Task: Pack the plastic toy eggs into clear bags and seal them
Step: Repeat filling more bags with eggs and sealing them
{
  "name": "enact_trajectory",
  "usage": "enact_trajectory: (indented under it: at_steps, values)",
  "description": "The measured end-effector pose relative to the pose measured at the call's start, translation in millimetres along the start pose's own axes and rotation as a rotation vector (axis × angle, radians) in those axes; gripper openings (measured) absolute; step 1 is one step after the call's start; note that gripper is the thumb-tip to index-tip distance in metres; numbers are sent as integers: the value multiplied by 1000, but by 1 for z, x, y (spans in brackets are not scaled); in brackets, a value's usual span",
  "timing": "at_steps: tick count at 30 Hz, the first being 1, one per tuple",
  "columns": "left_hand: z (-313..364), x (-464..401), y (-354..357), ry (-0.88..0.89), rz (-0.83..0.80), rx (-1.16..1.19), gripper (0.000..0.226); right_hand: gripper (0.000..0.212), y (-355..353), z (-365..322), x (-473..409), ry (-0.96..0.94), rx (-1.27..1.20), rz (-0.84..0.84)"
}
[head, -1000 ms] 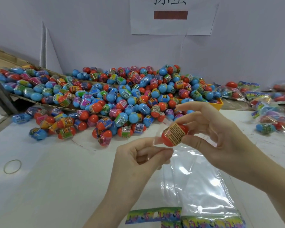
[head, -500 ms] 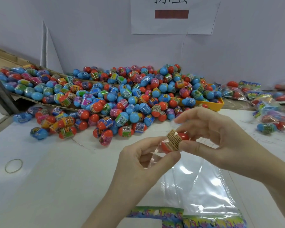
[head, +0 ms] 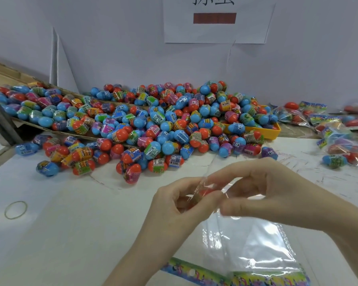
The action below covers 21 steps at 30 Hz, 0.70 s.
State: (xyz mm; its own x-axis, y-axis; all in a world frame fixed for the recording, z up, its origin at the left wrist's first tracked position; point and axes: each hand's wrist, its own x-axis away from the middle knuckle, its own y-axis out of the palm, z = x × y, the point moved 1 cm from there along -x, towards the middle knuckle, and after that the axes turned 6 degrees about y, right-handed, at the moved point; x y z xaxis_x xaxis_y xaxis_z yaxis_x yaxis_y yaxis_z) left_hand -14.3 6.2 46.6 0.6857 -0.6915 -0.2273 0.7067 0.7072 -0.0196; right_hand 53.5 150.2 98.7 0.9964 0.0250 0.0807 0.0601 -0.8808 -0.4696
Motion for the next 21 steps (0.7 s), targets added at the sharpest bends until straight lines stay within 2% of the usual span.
enact_trajectory:
  at_steps: [3,9,12,14,15,17,19,21]
  values:
    - [3,-1,2,-25,-18,74,16,47,3,0,0,36,43,-80]
    - [-3,-1,8,-48,44,92,20,36,11,-2,-3,71,123,-13]
    - [-9,0,0,-120,-50,78,41,28,12,-1,-6,85,169,1]
    - [-13,0,-9,-234,-139,19,57,27,12,1,-6,105,162,-12]
    - [-15,0,-12,-289,-190,-8,59,25,12,2,-7,110,153,-26]
    - [-15,0,-13,-337,-250,-6,44,24,12,2,-8,74,165,-54]
    - [-16,1,-12,-363,-229,5,37,23,7,-1,-13,-29,143,40]
    - [-21,1,-14,-374,-160,16,43,18,-7,4,-23,-159,16,332]
